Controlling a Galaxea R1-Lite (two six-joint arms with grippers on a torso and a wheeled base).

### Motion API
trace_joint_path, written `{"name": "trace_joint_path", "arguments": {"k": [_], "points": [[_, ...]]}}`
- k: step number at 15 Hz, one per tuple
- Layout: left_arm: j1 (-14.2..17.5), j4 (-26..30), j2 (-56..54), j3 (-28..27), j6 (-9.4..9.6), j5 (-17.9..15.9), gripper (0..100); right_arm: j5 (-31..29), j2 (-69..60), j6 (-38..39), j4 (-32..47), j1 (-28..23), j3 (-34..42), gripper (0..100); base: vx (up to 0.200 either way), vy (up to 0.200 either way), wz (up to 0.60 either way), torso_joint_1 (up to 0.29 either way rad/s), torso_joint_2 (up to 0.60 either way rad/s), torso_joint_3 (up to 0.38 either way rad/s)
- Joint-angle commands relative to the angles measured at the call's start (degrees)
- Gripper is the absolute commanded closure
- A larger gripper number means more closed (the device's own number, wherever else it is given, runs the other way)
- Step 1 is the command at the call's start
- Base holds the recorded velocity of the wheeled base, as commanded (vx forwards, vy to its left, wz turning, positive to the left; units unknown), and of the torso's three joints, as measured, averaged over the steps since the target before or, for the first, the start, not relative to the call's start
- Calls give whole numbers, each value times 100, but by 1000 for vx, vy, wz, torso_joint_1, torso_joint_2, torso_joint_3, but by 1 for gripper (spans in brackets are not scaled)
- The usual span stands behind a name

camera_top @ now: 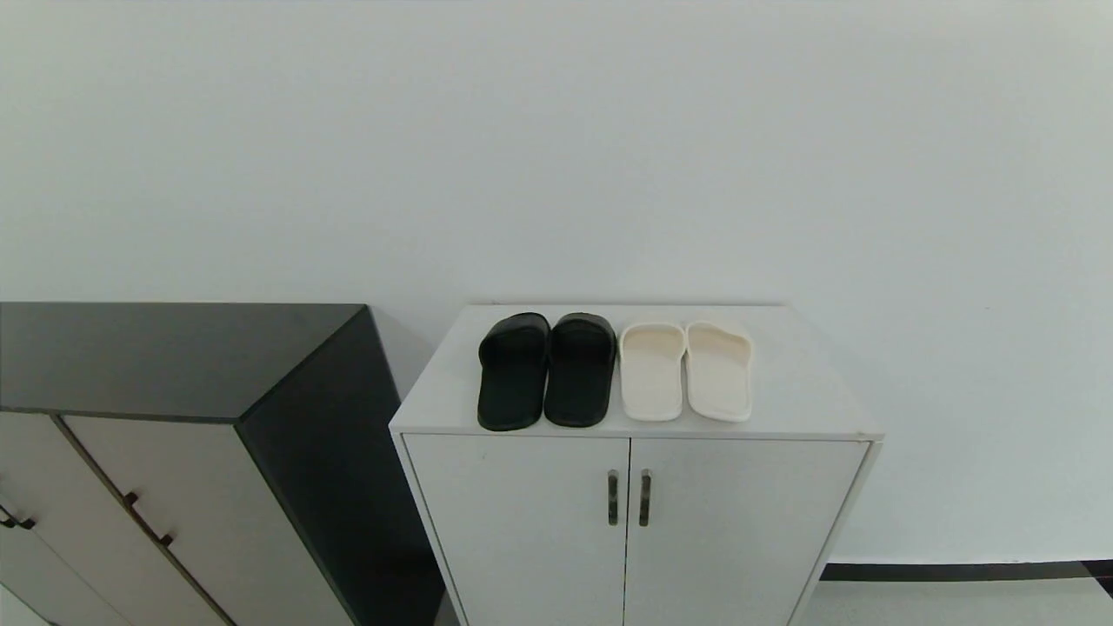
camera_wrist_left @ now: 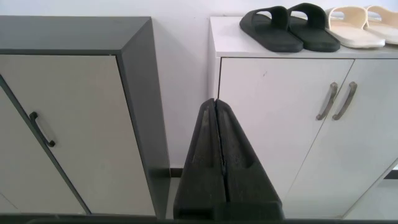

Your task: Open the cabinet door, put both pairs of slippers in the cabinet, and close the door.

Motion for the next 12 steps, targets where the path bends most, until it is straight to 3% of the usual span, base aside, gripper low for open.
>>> {"name": "trace_joint_path", "arguments": {"k": [1,7,9,10,12], "points": [[1,0,-1,0,-3,4,100,5,131,9,0,34,0,0,0,0,0,0,0,0],[1,0,-1,0,-12,4,100,-4,272,167,-18,8,0,0,0,0,0,0,0,0],[1,0,-1,0,-3,4,100,58,790,1020,-79,122,-896,0,0,0,0,0,0,0],[1,0,-1,0,-12,4,100,409,1388,1916,299,395,-1819,0,0,0,0,0,0,0],[1,0,-1,0,-3,4,100,1086,2513,1319,457,448,-2092,0,0,0,0,0,0,0]]}}
